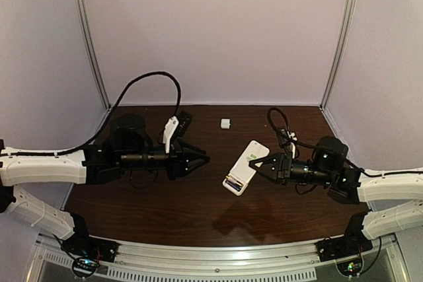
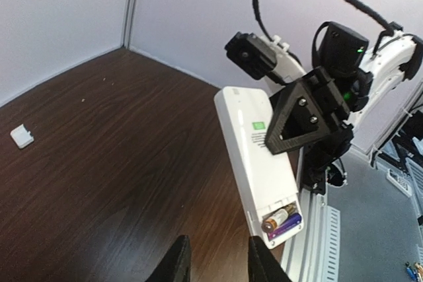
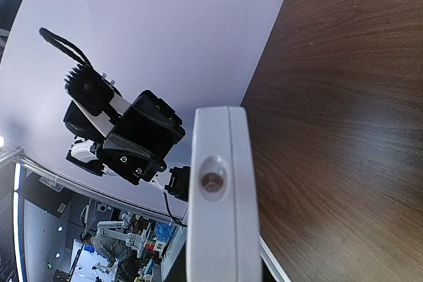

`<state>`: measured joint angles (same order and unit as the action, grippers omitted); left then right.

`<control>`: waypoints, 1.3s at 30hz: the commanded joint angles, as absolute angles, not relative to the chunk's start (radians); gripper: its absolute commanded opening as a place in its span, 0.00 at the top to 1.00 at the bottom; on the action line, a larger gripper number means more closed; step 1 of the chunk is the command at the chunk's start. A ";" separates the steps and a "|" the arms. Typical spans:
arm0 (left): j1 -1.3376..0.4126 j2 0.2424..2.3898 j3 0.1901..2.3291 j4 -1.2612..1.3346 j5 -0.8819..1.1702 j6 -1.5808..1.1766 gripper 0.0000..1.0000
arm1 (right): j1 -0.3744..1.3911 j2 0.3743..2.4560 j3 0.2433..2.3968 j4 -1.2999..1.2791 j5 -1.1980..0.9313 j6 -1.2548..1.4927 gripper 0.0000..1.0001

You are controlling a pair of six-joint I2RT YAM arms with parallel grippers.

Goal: Load the batteries into the remote control
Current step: Load the battery into the battery compartment.

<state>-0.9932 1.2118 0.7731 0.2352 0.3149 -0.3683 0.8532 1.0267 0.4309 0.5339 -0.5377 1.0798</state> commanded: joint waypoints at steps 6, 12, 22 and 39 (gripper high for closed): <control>-1.019 1.333 0.793 0.140 0.242 -0.344 0.70 | 0.856 1.238 0.364 0.838 -0.519 1.128 1.00; -1.050 1.367 0.807 0.108 0.226 -0.374 0.75 | 0.857 1.248 0.380 0.753 -0.469 1.153 1.00; -1.057 1.457 0.838 0.107 0.283 -0.444 0.75 | 0.856 1.272 0.352 0.710 -0.430 1.174 1.00; -1.085 1.534 0.923 0.084 0.283 -0.432 0.83 | 0.857 1.273 0.369 0.684 -0.445 1.192 1.00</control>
